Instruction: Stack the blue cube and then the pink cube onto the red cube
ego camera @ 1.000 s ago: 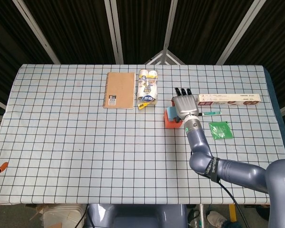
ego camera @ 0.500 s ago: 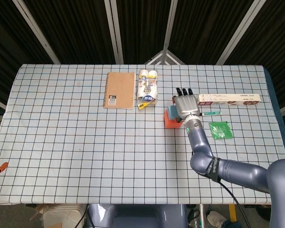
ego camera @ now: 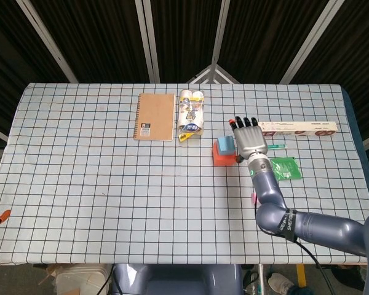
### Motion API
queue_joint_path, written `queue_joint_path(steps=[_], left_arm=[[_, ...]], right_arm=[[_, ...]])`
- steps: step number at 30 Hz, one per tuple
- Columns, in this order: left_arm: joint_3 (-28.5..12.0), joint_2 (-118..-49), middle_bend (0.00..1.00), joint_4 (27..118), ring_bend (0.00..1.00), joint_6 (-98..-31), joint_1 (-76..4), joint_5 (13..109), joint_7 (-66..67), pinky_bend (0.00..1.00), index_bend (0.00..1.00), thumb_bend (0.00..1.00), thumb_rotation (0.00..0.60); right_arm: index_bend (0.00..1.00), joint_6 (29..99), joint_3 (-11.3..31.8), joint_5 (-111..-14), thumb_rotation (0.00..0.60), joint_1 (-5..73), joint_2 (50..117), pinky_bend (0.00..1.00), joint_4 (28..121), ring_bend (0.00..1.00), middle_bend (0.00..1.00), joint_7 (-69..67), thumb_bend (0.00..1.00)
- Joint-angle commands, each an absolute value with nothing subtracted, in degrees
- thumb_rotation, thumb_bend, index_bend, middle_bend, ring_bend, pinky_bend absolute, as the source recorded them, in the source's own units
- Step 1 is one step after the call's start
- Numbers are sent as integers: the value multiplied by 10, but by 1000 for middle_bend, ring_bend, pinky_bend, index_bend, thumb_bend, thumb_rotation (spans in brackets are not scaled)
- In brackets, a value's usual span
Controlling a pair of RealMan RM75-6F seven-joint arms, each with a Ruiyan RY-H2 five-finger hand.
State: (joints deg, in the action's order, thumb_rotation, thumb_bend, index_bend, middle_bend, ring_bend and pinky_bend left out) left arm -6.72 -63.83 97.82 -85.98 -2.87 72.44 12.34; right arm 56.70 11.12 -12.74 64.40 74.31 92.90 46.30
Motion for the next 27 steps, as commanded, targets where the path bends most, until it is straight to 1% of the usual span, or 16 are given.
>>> queue_joint_path(steps=[1, 7, 11, 15, 18, 21, 24, 27], left_arm=[[-66, -637, 0, 979, 0, -860, -28, 727, 121, 0, 81, 129, 600], [-62, -635, 0, 980, 0, -863, -26, 736, 115, 0, 81, 129, 600], [-62, -634, 0, 980, 0, -863, -26, 738, 112, 0, 81, 129, 600], [-61, -634, 0, 980, 0, -862, -26, 738, 110, 0, 81, 129, 600], [-60, -634, 0, 980, 0, -860, -27, 739, 113, 0, 81, 129, 600], [-58, -635, 0, 982, 0, -860, -28, 744, 115, 0, 81, 129, 600], [-58, -635, 0, 981, 0, -861, -27, 745, 115, 0, 81, 128, 600], [-59, -635, 0, 981, 0, -861, -27, 743, 114, 0, 81, 128, 600]], right_arm=[[44, 588, 100, -150, 600, 616, 700, 0, 973, 0, 0, 444, 292], [42, 600, 73, -217, 600, 552, 641, 0, 1029, 0, 0, 387, 292], [42, 621, 43, -295, 600, 495, 609, 0, 1065, 0, 0, 340, 292], [42, 648, 0, -368, 600, 436, 592, 0, 1090, 0, 0, 307, 292], [59, 657, -26, -423, 600, 396, 595, 0, 1094, 0, 0, 276, 292], [121, 662, -42, -471, 600, 369, 610, 0, 1082, 0, 0, 257, 293], [170, 667, -50, -503, 600, 353, 628, 0, 1074, 0, 0, 248, 292], [195, 672, -53, -533, 600, 338, 647, 0, 1065, 0, 0, 241, 292]])
